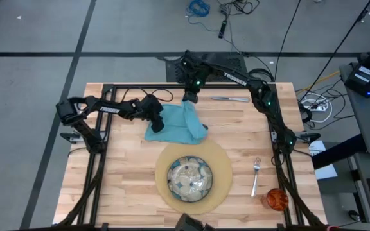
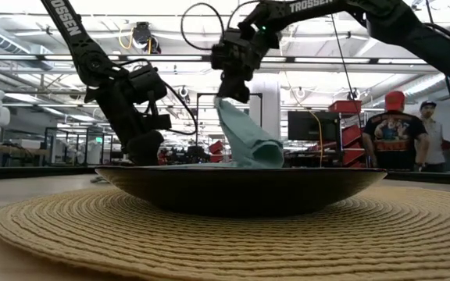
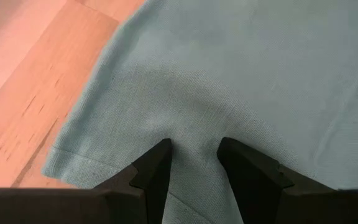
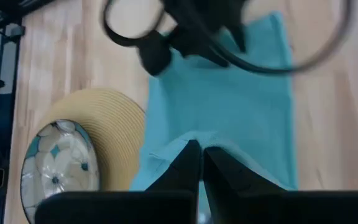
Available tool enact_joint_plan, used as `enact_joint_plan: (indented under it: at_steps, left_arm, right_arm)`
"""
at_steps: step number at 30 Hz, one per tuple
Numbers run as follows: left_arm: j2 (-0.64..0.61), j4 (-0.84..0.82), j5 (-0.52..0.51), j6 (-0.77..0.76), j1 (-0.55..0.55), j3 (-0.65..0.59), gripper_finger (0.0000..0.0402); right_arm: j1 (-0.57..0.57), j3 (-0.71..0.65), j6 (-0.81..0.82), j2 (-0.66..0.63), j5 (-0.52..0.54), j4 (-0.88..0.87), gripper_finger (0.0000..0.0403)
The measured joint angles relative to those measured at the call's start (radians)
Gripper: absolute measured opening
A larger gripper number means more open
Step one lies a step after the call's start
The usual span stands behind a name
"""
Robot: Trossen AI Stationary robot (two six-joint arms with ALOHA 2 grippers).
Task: Set table place
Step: Fold the blue napkin
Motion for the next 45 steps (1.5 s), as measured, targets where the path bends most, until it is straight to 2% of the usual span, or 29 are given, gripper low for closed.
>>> enact_joint_plan:
  at_steps: [11, 22, 26, 29, 34, 42, 45]
  left_arm:
    - [0.001, 0.013, 0.009, -0.001, -0.045, 0.015, 0.0136]
    - [0.001, 0.016, 0.01, 0.002, -0.068, 0.023, 0.0136]
    - [0.001, 0.013, 0.01, 0.002, -0.068, 0.024, 0.0136]
    - [0.0, -0.002, 0.01, 0.002, -0.068, 0.026, 0.0136]
    - [-0.002, -0.062, -0.008, 0.031, -0.069, 0.027, 0.0136]
    - [-0.02, -0.083, -0.043, 0.027, -0.061, 0.026, 0.0136]
    - [-0.036, -0.1, -0.085, 0.009, -0.061, 0.024, 0.0136]
  right_arm:
    - [0.037, 0.0, 0.06, 0.0, 0.014, 0.104, 0.0]
    - [0.016, -0.001, 0.183, 0.0, -0.089, 0.432, 0.0]
    - [0.004, -0.001, 0.217, 0.003, -0.1, 0.502, 0.0]
    - [0.0, -0.001, 0.21, 0.01, -0.093, 0.462, 0.0]
    - [-0.013, -0.002, 0.196, 0.023, -0.02, 0.388, 0.0]
    - [-0.01, -0.002, 0.19, 0.067, -0.024, 0.375, 0.0]
    - [-0.012, -0.002, 0.189, 0.082, -0.024, 0.362, 0.0]
